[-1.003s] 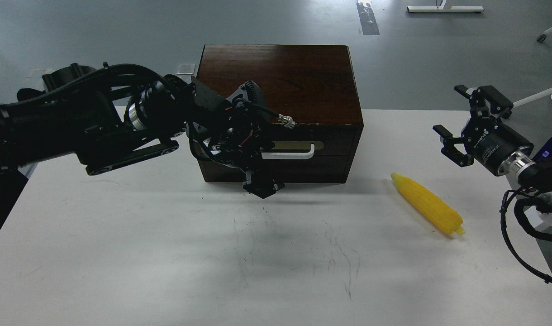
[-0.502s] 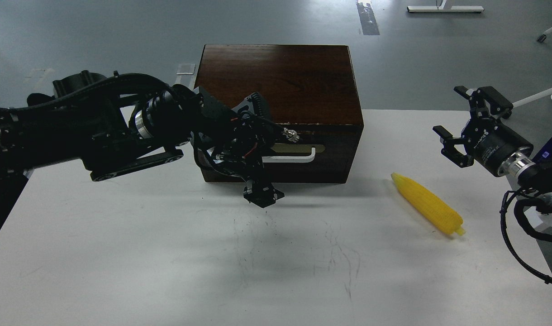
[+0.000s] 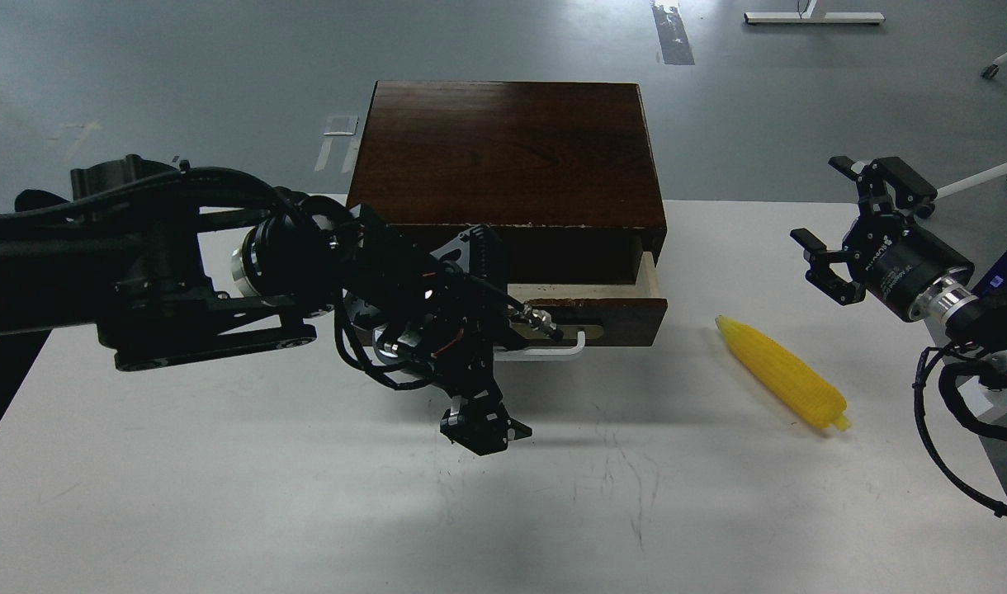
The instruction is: Put corn in drawer with both arms
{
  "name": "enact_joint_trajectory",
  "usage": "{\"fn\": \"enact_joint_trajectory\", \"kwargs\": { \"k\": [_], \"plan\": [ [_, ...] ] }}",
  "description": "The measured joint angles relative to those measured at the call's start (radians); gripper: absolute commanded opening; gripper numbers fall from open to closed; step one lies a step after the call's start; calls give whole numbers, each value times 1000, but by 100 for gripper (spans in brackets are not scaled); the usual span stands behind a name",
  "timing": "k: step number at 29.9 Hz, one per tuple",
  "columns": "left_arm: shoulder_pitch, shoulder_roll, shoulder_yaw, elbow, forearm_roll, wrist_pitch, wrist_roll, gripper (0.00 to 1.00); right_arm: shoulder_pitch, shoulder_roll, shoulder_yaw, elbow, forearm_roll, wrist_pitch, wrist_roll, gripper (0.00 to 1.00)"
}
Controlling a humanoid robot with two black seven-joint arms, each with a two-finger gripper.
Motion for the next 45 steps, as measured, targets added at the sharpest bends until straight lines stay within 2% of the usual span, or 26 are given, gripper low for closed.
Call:
{"fn": "enact_joint_trajectory", "kwargs": {
  "k": [31, 35, 39, 45],
  "plan": [
    [-30, 49, -12, -13, 9, 0, 0, 99, -5, 2, 0, 2, 0, 0, 0, 100],
    [-49, 65, -58, -37, -10, 0, 0, 99, -6, 2, 0, 2, 0, 0, 0, 100],
    [-54, 110, -167, -67, -187, 0, 0, 99, -6, 0, 0, 1, -1, 1, 0, 100],
    [-41, 233, -300, -31, -730, 0, 0, 99, -6, -1, -1, 0, -1, 2, 0, 100]
  ]
}}
